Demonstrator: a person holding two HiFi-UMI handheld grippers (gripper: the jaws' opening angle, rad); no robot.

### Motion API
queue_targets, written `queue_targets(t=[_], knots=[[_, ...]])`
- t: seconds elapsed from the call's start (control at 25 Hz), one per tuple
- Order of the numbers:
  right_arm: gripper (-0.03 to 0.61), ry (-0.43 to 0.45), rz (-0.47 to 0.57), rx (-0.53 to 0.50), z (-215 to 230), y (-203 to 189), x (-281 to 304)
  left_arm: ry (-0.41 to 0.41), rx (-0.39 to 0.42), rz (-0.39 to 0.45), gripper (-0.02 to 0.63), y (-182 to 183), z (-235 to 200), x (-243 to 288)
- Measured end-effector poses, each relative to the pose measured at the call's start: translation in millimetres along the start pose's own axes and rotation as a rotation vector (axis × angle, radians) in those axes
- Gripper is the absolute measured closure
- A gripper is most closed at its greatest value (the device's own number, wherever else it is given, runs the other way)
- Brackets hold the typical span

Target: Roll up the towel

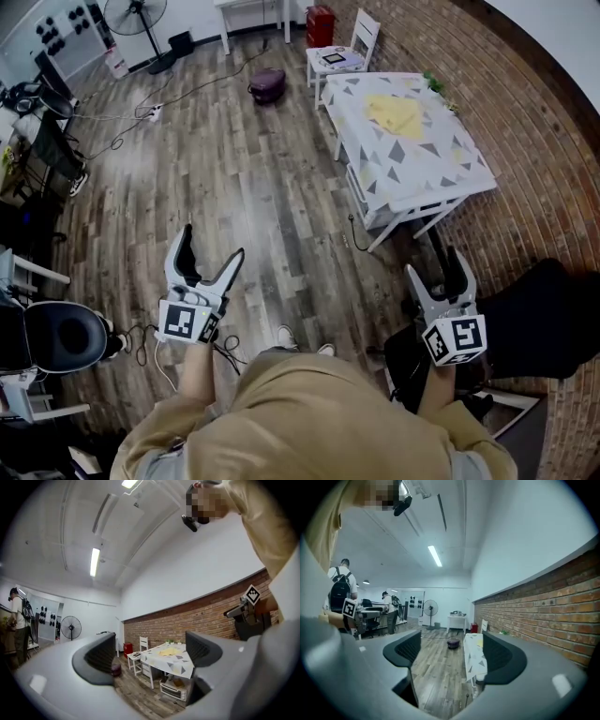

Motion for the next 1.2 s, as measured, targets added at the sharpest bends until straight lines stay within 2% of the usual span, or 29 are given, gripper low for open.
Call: queue_targets(t=[0.04, 0.12, 0.24, 0.6, 0.76, 1.0, 1.2], knots=[[0.159, -0.021, 0.002, -0.002, 6, 2, 3, -0.002, -0.015, -0.013, 0.103, -5, -5, 3], [0.113, -0.049, -0.006, -0.008, 13, 5, 10, -0.010, -0.038, -0.039, 0.065, -13, -13, 7], [0.107, -0.054, -0.041, -0.029, 11, 1, 24, -0.018, -0.054, -0.068, 0.043, -25, -27, 12], [0.110, -0.075, -0.060, -0.023, -23, -17, 73, -0.005, -0.044, -0.121, 0.043, -56, -76, 15], [0.112, -0.067, -0.080, -0.037, -32, -27, 94, 0.000, -0.066, -0.144, 0.043, -75, -96, 18], [0.111, -0.091, -0.092, -0.006, -9, -49, 135, -0.037, -0.086, -0.179, 0.043, -108, -95, 55], [0.112, -0.086, -0.091, 0.059, 38, -89, 224, -0.019, -0.066, -0.236, 0.043, -146, -116, 118]])
Point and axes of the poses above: the fingertips, and each gripper's own axes: x forward along the fingers, z to its right, y out of its top, the point moved 2 cm from there along -x, backward along the fingers, and after that the axes turned 7 degrees about z, right-handed, at the moved point
